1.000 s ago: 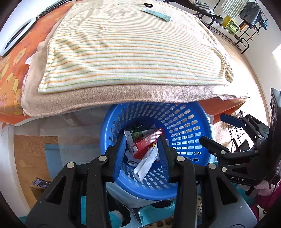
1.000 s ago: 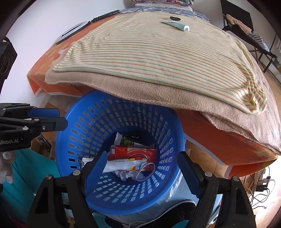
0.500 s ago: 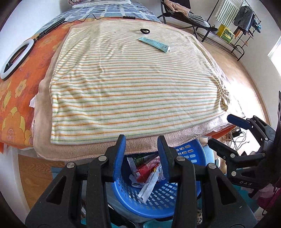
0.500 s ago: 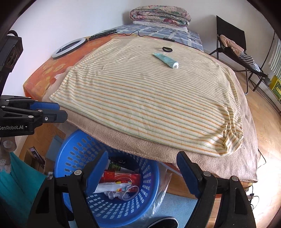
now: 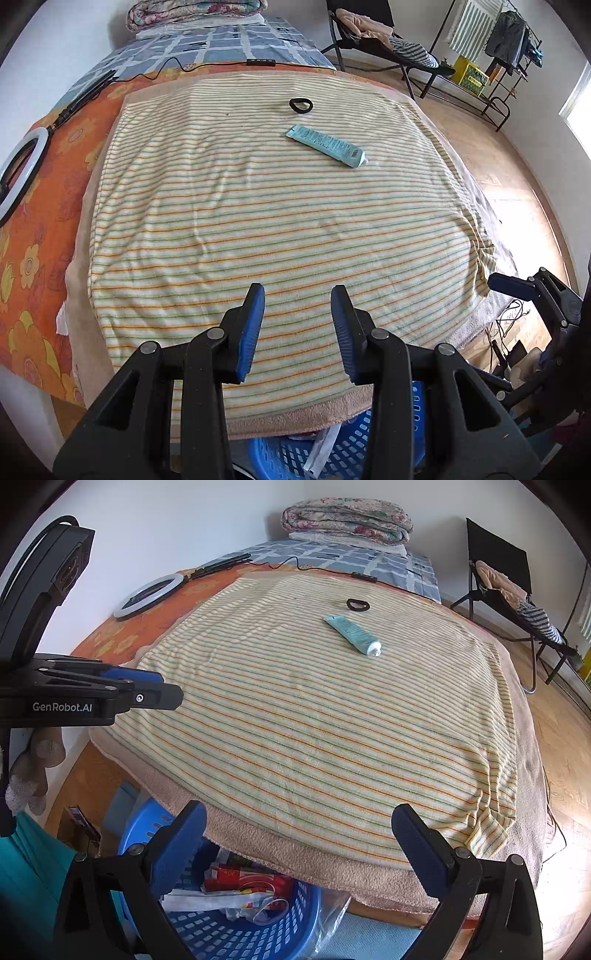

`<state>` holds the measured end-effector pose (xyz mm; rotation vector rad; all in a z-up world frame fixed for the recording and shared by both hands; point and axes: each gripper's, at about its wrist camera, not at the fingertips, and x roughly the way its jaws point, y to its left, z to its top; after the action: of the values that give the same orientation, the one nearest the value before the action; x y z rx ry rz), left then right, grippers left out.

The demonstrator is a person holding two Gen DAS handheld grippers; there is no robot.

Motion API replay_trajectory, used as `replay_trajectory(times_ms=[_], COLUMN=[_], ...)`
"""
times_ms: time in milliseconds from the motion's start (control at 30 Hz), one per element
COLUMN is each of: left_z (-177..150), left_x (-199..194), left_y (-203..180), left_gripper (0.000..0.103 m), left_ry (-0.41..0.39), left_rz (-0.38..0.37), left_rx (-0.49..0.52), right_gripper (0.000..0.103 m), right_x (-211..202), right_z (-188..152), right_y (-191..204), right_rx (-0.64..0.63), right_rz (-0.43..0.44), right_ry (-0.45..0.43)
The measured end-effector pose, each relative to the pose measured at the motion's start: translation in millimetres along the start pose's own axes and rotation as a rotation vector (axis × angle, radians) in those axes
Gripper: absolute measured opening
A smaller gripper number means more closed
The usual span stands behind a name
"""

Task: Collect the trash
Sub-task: 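Raise both tools from the basket and move them back over the blanket, then lower the left tool onto the black hair tie and close it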

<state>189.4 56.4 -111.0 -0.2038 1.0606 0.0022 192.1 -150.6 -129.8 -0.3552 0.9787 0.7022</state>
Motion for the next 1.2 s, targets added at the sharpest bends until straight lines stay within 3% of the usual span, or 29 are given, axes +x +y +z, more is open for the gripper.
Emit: replay_trajectory(times_ms=[333,433,667,1100,1200], left_z=[87.3,111.9,162.3,214.6,219.6], left_x=[35.3,48.5,83.2,159.8,173.1], left_y=[8.6,10.9,11.2,24.2,27.7], left_gripper=[0.037,0.037,0.037,0.037,0.028], left_ry=[-0.053,-0.059,-0.066,0.000,0.018], left_rz=[-0.055,-0.062,-0.086,-0.135,-0.148], left_rx=[-0.016,-0.026,-0.032,-0.119,-0.140], right_gripper=[0.101,0.093,0.089,0.088,0.088], right_x=[9.9,22.4,59.8,115.9,125.4], right_z=[55.1,74.6,115.0,156.1,159.9], right_y=[-41.2,-52.4,-74.9,-91.9,-93.8], right_rx=[0.012,0.019,0.033,0.007,0.001], right_rz=[0.018,0.047,0.083,0.103,0.101], right_ry=[-0.059,-0.059,-0.056,-0.048,-0.043])
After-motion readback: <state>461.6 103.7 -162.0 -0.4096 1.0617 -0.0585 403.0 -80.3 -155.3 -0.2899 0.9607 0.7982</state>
